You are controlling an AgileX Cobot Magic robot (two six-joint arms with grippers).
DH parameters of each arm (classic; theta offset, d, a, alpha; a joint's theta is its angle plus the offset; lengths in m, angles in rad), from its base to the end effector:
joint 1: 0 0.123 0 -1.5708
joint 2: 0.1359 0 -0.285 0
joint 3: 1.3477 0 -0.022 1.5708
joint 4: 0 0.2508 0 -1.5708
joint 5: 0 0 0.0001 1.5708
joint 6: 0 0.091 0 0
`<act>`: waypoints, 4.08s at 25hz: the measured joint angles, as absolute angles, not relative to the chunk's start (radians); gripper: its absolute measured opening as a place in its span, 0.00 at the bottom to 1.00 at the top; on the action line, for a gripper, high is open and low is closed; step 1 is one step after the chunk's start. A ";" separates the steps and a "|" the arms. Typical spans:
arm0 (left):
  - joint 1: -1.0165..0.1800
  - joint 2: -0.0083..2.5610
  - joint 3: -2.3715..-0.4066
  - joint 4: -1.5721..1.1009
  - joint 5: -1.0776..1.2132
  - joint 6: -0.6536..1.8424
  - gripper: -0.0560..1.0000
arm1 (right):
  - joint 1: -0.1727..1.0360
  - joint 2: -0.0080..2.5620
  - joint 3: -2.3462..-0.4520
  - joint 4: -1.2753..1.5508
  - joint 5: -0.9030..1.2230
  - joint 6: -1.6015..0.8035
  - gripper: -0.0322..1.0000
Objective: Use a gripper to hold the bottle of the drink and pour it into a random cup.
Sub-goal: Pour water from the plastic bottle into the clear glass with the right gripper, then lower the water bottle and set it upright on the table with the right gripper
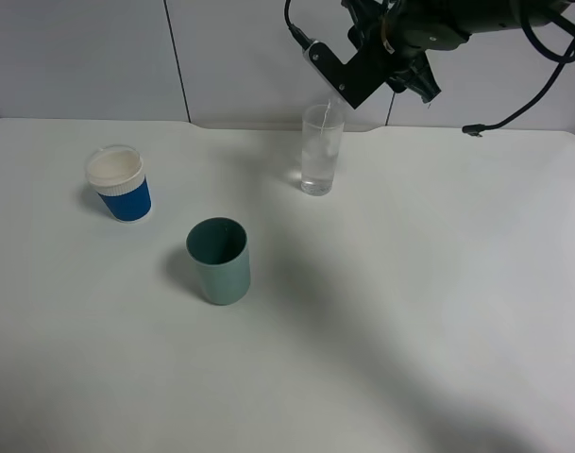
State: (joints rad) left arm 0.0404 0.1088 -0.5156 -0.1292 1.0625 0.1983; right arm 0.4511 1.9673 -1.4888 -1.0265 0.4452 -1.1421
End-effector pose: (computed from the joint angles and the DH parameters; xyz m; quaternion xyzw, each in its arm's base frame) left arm 0.0106 -0.0098 0.2818 0.0686 0.8725 -0.0070 0.4837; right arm 0.4224 0.1673 0.2431 -0.8175 0.3270 -0.4413 0.1735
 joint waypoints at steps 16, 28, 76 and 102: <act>0.040 0.109 -0.516 -0.129 1.063 0.198 0.99 | 0.466 1.967 -1.489 -1.105 0.443 -1.129 0.57; 0.040 0.109 -0.516 -0.129 1.063 0.198 0.99 | 0.466 1.967 -1.486 -1.149 0.441 -1.096 0.57; 0.040 0.109 -0.516 -0.129 1.063 0.198 0.99 | 0.432 1.957 -1.486 -0.846 0.419 -0.438 0.57; 0.040 0.109 -0.516 -0.130 1.063 0.198 0.99 | 0.379 1.786 -1.260 -0.432 0.181 -0.145 0.57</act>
